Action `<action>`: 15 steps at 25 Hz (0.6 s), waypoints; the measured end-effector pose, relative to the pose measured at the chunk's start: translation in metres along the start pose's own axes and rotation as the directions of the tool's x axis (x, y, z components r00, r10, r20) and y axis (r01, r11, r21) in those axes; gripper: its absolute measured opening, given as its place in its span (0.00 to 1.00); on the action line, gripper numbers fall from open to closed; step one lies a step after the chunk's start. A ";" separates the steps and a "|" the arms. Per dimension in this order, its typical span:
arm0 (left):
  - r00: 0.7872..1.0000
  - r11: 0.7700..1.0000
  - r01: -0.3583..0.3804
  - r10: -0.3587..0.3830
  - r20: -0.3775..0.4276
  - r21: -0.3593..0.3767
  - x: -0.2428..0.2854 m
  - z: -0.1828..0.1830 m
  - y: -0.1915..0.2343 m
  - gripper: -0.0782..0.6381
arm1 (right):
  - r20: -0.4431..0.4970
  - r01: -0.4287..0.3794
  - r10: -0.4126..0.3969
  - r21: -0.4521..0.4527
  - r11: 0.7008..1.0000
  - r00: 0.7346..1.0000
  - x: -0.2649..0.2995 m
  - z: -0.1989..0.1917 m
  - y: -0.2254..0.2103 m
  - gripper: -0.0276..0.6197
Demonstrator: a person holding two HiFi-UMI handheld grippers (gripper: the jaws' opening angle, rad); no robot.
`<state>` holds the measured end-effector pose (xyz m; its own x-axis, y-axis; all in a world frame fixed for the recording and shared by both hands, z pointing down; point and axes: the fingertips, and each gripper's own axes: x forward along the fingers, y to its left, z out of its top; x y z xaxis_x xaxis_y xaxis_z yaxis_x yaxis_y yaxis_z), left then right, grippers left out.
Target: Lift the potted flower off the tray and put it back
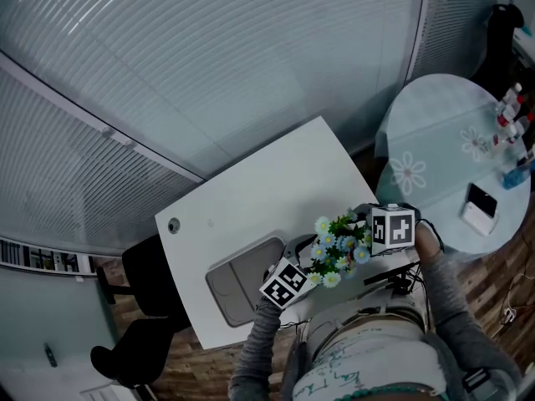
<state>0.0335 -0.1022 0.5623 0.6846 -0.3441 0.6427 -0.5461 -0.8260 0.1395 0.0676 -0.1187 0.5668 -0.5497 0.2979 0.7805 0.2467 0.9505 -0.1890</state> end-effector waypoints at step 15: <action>0.999 1.000 0.012 -0.012 -0.031 -0.021 0.020 -0.023 0.005 0.72 | -0.032 -0.021 0.022 0.014 1.000 0.999 0.022 -0.015 -0.005 0.61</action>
<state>0.0334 -0.1024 0.5933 0.6761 -0.3198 0.6638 -0.5481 -0.8203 0.1631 0.0659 -0.1185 0.5941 -0.5187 0.3155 0.7946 0.2471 0.9451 -0.2139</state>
